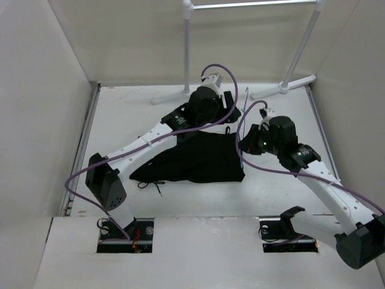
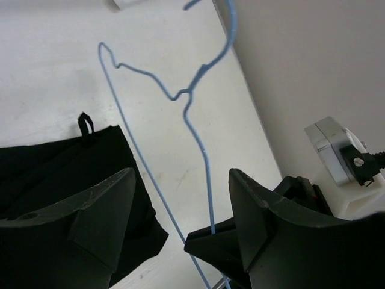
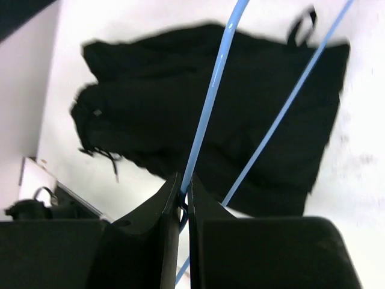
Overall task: Place the trousers on the hanger
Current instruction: Pick up the hanger from the clothesline, then place the trousers on the hanger.
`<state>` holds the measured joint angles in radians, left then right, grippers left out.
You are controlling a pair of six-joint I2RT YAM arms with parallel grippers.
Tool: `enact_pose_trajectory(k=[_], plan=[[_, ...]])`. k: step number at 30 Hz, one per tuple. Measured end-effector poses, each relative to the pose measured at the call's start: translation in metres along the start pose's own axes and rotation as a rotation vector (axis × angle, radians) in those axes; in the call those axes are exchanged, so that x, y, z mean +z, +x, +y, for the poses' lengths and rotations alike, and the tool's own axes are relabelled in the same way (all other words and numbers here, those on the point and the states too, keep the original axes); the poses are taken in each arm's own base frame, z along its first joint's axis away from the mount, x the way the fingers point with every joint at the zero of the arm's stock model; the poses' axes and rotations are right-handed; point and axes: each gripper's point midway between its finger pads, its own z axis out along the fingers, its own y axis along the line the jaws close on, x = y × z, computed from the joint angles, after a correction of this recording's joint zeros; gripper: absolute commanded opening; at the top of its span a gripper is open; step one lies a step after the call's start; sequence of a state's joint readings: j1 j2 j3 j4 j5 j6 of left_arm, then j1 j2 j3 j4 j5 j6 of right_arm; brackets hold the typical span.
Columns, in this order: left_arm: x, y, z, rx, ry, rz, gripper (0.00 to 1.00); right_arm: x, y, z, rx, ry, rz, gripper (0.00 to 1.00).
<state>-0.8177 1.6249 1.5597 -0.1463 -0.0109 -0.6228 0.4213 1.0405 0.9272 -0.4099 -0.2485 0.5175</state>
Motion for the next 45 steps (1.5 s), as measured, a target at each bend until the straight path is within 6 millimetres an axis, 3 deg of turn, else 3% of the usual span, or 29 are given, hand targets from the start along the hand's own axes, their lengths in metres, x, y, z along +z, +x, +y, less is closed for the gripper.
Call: enact_pose_trajectory(k=[6,9,14,18,21,27,31,33,38,41,45], plan=[[0.023,0.045,-0.019,0.070,0.022,0.091,0.56,-0.005,0.037,-0.009,0.005,0.034,0.072,0.10],[0.034,0.053,-0.025,0.098,0.023,0.101,0.50,-0.009,0.040,-0.003,-0.002,0.027,0.069,0.10],[0.052,0.066,-0.017,0.135,-0.016,0.124,0.41,-0.013,0.039,-0.002,-0.007,0.036,0.052,0.10],[0.056,0.080,-0.009,0.163,-0.057,0.152,0.41,-0.015,0.042,-0.008,-0.008,0.072,0.054,0.09],[0.056,0.082,-0.009,0.178,-0.071,0.158,0.38,-0.018,0.042,-0.012,-0.009,0.092,0.049,0.09],[0.067,0.079,-0.013,0.194,-0.075,0.143,0.21,-0.027,0.039,-0.012,-0.021,0.109,0.025,0.09],[0.072,0.078,-0.018,0.193,-0.068,0.140,0.20,-0.034,0.039,-0.015,-0.024,0.133,0.014,0.08],[0.073,0.077,-0.023,0.192,-0.058,0.135,0.09,-0.039,0.038,-0.015,-0.027,0.136,0.006,0.09],[0.072,0.072,-0.032,0.160,-0.046,0.106,0.00,-0.052,0.034,-0.012,-0.031,0.133,-0.024,0.20],[0.069,0.078,-0.023,0.119,-0.073,0.077,0.00,-0.061,0.031,-0.009,-0.028,0.116,-0.049,0.29],[0.064,0.094,0.001,0.051,-0.138,0.053,0.00,-0.072,0.025,-0.005,-0.010,0.095,-0.092,0.27]])
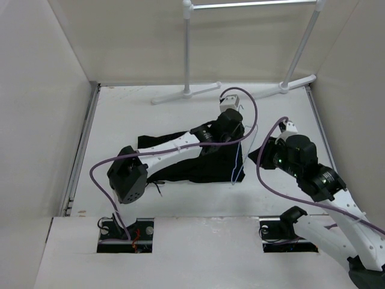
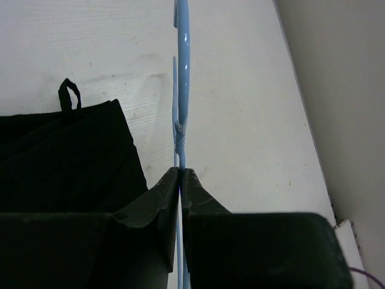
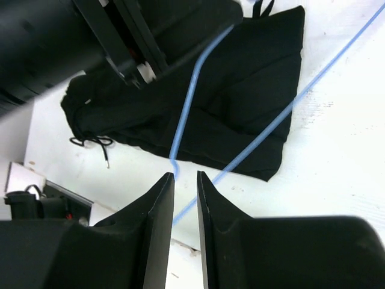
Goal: Place the trousers on the hanger
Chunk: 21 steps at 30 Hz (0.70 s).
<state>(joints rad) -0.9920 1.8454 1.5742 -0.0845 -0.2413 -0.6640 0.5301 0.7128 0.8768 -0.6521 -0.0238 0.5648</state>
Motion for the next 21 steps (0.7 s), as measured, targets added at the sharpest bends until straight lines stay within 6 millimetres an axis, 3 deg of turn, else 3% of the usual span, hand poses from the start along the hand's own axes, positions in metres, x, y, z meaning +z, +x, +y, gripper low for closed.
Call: enact_pose_trajectory(k=[4,7,11,13,15,18,21], plan=[[0.005,0.015,0.009,-0.072,-0.020,-0.027,0.00,-0.002,-0.004,-0.005,0.031,0.014,-0.015,0.35],[0.006,0.024,0.012,-0.132,-0.016,-0.055,0.00,0.003,-0.008,-0.016,0.076,0.053,-0.015,0.27],[-0.005,0.033,0.018,-0.216,-0.023,-0.111,0.00,0.030,-0.006,-0.025,0.152,0.077,0.024,0.16],[-0.011,0.038,0.018,-0.250,-0.021,-0.137,0.00,0.053,0.003,-0.034,0.190,0.092,0.050,0.16],[-0.015,0.045,0.019,-0.279,-0.020,-0.156,0.00,0.075,0.020,-0.048,0.228,0.126,0.095,0.21],[-0.014,0.058,0.027,-0.306,-0.036,-0.166,0.00,0.102,0.044,-0.071,0.272,0.182,0.154,0.39],[-0.011,0.068,0.039,-0.332,-0.062,-0.171,0.00,0.123,0.054,-0.087,0.298,0.213,0.171,0.54]])
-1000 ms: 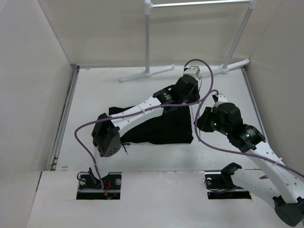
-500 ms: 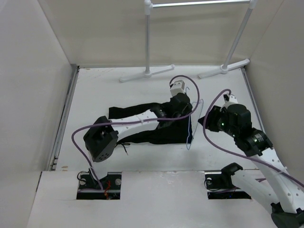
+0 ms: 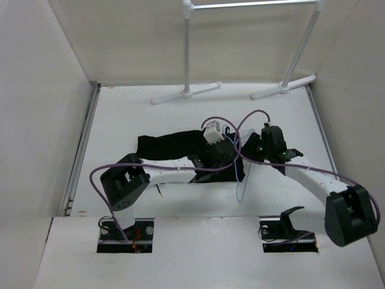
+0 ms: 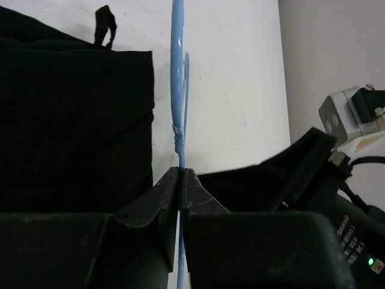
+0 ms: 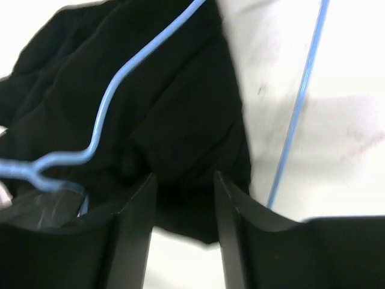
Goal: Place the trousers on the hanger
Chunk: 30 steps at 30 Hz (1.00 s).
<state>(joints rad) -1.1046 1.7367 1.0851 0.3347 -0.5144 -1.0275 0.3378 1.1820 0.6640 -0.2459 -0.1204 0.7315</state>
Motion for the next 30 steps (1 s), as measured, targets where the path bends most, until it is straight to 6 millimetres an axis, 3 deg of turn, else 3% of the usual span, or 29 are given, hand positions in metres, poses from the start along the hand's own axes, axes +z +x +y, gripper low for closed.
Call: enact_pose_trajectory(k=[6,15,18,21,25,30], plan=[[0.009,0.011,0.017,-0.009,-0.049,-0.016,0.00,0.036,-0.014,-0.012,0.023,0.021,-0.038,0.62],[0.017,0.028,0.039,0.015,-0.114,-0.036,0.00,0.056,-0.002,-0.038,0.088,0.045,-0.053,0.62],[0.020,0.028,0.045,0.021,-0.134,-0.056,0.00,0.059,-0.003,-0.036,0.118,0.017,-0.061,0.62],[0.022,0.025,0.049,0.022,-0.149,-0.081,0.00,0.062,-0.002,-0.032,0.149,-0.001,-0.052,0.54],[0.025,0.014,0.055,0.019,-0.171,-0.119,0.00,0.070,0.008,-0.025,0.207,-0.036,-0.012,0.20],[0.031,-0.004,0.063,0.004,-0.196,-0.172,0.00,0.063,0.019,-0.023,0.293,-0.069,0.006,0.13]])
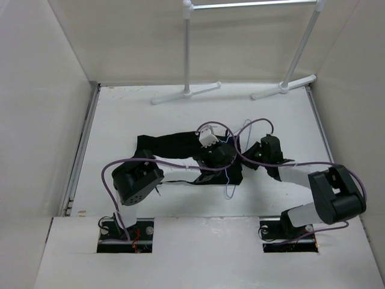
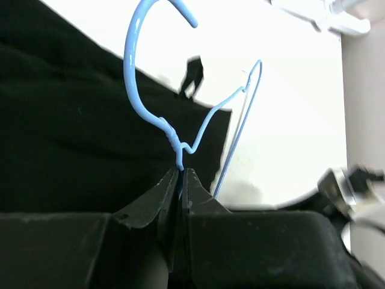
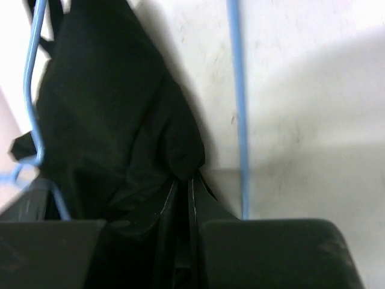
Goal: Place the trousers on the hanger
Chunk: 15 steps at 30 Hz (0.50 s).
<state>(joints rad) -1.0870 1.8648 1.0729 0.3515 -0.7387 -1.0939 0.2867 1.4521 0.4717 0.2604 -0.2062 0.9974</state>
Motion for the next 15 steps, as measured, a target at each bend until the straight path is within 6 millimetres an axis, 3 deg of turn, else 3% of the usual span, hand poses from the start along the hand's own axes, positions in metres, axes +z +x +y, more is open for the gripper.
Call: enact_pose_trajectory(k=[3,9,11,15], plan=[[0.005,-0.011,0.004,-0.010,-0.015,-0.027,0.00,-0.016,-0.001,0.010,0.024,-0.037,-0.017,0.13],[-0.001,-0.030,0.026,-0.009,-0.042,-0.055,0.00,-0.058,-0.020,0.053,0.030,-0.184,-0.108,0.12],[-0.007,-0.038,0.038,0.003,-0.053,-0.059,0.00,-0.065,-0.029,0.053,0.045,-0.188,-0.133,0.11],[-0.024,-0.067,0.062,0.024,-0.073,-0.087,0.00,-0.070,-0.041,0.034,0.088,-0.133,-0.165,0.11]])
